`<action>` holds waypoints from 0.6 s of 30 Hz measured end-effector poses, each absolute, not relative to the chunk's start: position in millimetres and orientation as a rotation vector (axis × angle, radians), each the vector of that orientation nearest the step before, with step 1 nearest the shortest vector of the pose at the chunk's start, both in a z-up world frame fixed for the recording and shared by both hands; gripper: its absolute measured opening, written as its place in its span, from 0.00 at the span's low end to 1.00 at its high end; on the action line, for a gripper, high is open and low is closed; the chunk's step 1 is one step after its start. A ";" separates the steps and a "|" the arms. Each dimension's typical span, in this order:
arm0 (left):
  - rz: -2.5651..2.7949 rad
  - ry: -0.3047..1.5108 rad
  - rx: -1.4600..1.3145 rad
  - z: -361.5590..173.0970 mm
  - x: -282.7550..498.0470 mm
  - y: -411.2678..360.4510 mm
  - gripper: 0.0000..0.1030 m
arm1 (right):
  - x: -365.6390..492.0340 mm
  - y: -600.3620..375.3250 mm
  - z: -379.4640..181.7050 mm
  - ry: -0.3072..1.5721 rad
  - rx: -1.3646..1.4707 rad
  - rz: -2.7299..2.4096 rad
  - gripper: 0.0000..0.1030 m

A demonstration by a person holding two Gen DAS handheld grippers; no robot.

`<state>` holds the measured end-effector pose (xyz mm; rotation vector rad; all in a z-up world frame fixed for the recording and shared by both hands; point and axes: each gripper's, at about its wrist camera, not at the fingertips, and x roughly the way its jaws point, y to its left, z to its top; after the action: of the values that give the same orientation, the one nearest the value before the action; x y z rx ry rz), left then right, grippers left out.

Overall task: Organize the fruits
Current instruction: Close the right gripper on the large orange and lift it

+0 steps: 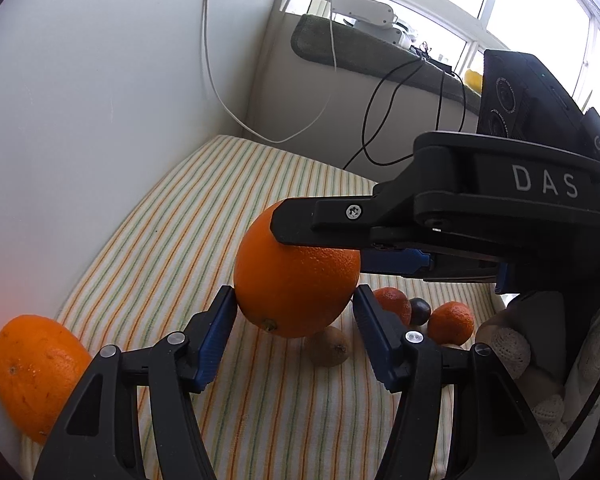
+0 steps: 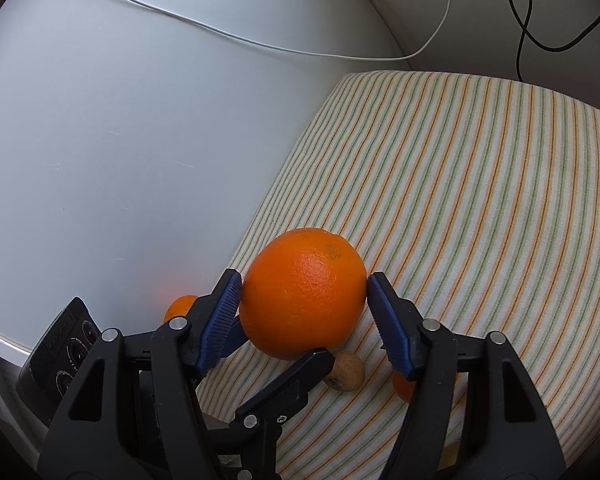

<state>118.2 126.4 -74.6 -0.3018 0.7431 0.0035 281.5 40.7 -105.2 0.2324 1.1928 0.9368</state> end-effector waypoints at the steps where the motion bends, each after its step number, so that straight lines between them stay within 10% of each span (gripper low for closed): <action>1: 0.001 0.739 -0.297 -72.1 116.8 123.9 0.58 | 279.4 36.2 -103.3 1.185 0.230 0.938 0.66; 18: -0.078 0.703 -0.222 -41.4 102.4 66.0 0.58 | 255.2 -30.2 -73.2 1.101 0.268 0.904 0.66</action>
<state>102.4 66.0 -41.4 -0.2224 0.7028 -0.0777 255.2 -30.2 -73.2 0.2680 1.1011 0.9043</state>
